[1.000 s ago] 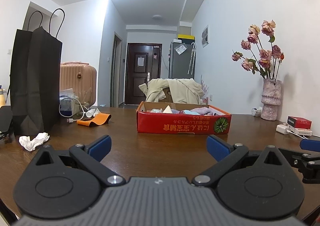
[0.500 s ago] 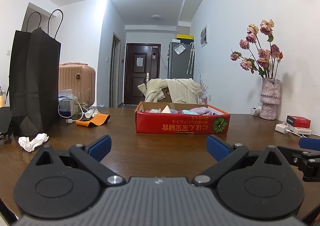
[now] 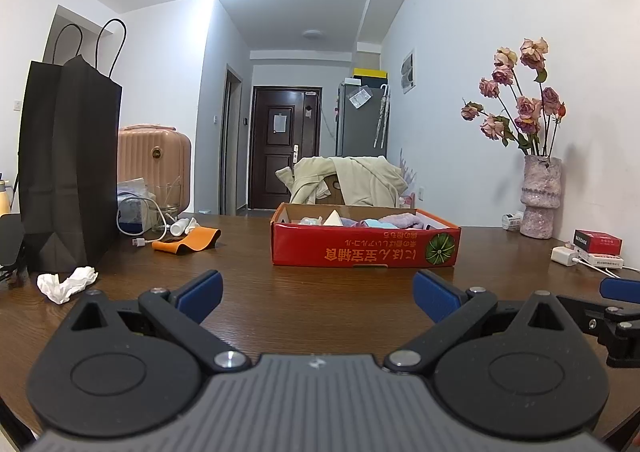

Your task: Organize soft objects

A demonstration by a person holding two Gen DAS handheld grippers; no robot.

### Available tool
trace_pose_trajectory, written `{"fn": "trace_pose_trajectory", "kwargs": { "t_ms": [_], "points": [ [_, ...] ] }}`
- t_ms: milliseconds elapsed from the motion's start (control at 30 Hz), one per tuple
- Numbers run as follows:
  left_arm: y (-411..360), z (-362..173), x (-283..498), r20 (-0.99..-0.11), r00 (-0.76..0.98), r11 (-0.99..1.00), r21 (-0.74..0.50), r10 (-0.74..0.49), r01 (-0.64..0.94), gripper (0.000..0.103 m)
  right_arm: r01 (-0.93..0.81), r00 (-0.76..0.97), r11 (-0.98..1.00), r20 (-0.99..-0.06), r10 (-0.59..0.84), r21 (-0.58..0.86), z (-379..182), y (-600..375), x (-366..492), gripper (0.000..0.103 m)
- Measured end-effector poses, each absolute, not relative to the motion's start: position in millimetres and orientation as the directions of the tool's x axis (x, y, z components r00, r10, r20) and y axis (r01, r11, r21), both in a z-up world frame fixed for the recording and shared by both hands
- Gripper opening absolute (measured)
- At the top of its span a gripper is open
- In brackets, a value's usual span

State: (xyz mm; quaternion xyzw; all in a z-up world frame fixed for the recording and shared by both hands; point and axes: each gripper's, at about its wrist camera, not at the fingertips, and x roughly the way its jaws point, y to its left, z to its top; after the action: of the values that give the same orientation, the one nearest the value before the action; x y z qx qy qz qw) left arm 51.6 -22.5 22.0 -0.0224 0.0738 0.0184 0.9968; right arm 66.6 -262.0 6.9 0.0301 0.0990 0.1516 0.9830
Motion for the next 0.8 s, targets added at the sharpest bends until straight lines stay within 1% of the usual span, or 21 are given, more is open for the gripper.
{"fn": "trace_pose_trajectory", "kwargs": {
  "t_ms": [800],
  "points": [
    [-28.3,24.5,46.3,-0.127,0.992,1.000,-0.027,0.010,-0.013,0.103,-0.287,0.941,0.955,-0.163,0.296,0.079,11.6,-263.2,65.3,0.103]
  ]
}}
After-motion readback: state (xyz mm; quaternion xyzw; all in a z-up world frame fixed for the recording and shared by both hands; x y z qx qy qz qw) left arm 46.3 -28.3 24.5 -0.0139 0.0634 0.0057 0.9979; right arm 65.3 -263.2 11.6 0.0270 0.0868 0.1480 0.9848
